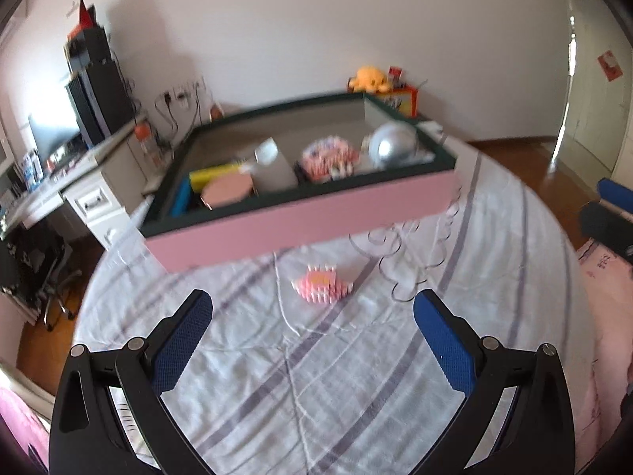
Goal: Organize rigid objects
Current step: 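Move the left tool to the pink block piece and grasp it, then carry the pink block piece over the box with the left tool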
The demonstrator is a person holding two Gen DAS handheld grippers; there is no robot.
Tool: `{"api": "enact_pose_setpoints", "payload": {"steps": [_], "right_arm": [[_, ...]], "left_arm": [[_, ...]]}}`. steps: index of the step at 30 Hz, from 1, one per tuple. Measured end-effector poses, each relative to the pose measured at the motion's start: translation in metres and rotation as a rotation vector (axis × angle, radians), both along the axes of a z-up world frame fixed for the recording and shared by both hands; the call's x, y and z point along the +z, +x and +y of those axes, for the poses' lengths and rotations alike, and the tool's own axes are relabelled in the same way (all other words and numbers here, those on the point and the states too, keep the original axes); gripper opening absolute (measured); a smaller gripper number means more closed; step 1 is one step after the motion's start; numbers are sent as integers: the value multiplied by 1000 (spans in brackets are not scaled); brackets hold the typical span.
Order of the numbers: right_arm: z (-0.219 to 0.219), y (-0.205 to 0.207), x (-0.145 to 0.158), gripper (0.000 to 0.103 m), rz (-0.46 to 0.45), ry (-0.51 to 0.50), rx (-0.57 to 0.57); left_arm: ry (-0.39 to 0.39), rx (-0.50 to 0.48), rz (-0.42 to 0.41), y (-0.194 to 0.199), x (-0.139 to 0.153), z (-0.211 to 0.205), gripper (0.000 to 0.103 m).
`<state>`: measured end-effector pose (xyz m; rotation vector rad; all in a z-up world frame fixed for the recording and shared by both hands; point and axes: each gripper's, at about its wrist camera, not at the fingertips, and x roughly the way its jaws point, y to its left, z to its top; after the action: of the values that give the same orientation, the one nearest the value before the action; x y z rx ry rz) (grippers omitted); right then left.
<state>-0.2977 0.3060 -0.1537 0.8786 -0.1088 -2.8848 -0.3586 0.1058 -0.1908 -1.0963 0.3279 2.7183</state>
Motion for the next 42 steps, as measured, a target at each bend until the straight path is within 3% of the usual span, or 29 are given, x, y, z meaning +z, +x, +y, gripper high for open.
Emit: {"api": "enact_pose_setpoints", "payload": {"steps": [4,7,8,10,12,13,20,25,32,36,37,39,40,42], "right_arm": [[7,-10,-9,103,-22,-6,-6],[9,-20,-15,103,-41,-8,-4],[10,-23,-16,103,-44,-7,-3],[9,-31,-17,103,-55,-3,-1],[8,-38,-19,103,-60,-3,2],[8,-41,-18,103,-62,-4,4],[2,-70,-13,103,-77,23,2],[-5,-93,-4,103,-74,45,2],[-19,-131,6,103,-90,83,6],[-26,-158,5,103,-108,85,6],[-26,-165,2,99,-125,81,1],[-24,-184,-4,74,-163,66,-10],[-22,-193,-7,53,-183,59,-17],[-20,-212,-17,47,-243,49,-10]], "left_arm": [[-1,13,-54,-18,-20,1,102],[12,17,-86,-29,-27,-1,93],[14,18,-93,-32,-28,-2,85],[13,10,-107,-38,-30,-2,78],[20,-20,-124,-41,-32,-2,50],[28,-38,-124,-42,-31,-2,45],[23,-105,-68,-35,-10,-6,44],[54,-124,0,-34,25,-22,44],[28,-126,94,-62,65,-37,44],[-2,-102,101,-92,73,-42,44],[-5,-99,103,-95,74,-44,44],[6,-102,103,-97,73,-48,44],[8,-108,99,-98,72,-49,44],[8,-115,95,-99,70,-51,44]]}}
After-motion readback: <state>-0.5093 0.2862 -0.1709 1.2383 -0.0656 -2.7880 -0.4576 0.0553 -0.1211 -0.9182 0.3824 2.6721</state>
